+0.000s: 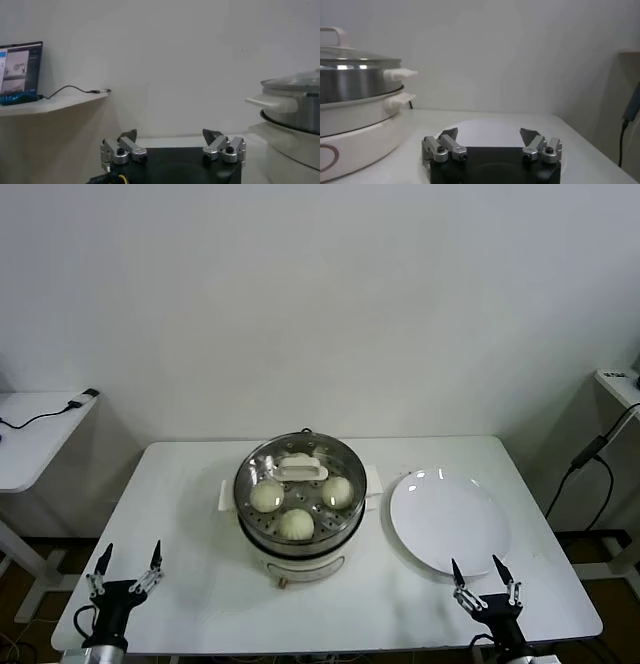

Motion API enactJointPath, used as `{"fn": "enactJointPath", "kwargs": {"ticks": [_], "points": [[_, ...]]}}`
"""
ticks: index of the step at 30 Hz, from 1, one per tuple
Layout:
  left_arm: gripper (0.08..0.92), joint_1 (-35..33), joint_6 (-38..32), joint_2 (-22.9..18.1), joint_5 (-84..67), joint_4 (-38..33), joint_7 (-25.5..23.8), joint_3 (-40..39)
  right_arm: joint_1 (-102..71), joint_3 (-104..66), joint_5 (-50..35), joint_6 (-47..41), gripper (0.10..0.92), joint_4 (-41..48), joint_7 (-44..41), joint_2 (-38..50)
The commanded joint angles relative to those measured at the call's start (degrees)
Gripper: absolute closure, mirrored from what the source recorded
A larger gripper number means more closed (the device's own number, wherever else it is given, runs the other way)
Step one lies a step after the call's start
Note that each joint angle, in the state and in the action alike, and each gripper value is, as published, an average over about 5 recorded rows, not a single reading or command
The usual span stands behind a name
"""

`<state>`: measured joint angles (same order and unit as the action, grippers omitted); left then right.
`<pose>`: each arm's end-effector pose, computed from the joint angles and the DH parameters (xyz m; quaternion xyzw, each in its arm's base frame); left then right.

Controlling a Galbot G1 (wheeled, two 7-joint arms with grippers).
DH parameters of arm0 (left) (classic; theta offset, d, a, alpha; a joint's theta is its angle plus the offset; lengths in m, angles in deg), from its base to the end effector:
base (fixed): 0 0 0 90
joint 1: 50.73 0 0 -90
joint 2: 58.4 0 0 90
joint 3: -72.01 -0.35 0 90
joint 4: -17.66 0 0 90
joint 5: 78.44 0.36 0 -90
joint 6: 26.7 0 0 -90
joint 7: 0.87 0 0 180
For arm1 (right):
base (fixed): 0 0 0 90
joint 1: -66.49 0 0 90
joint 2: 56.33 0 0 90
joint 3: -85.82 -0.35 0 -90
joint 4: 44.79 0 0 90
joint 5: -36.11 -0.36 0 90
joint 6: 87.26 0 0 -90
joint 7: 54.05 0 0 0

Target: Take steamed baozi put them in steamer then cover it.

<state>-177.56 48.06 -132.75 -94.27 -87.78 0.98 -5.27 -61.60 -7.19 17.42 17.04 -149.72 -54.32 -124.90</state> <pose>0.1366 0.1421 -0.3823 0.0726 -0.9960 -0.0429 0.0283 0.1298 -0.1110 -0.3975 0.0323 -0.9965 0.0153 0.0761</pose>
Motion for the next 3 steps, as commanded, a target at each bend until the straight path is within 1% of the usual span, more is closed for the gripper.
{"fn": "enactJointPath", "kwargs": {"ticks": [1, 3], "points": [[0.177, -1.1, -2.1, -0.6, -1.6, 1.1, -0.5, 0.3, 0.1, 0.4, 0.3, 0.5, 0.203, 0.4, -0.2, 0.0], [0.177, -1.2, -2.1, -0.6, -1.5, 1.1, -0.5, 0.3, 0.1, 0.4, 0.3, 0.6, 0.203, 0.5, -0.2, 0.0]]}}
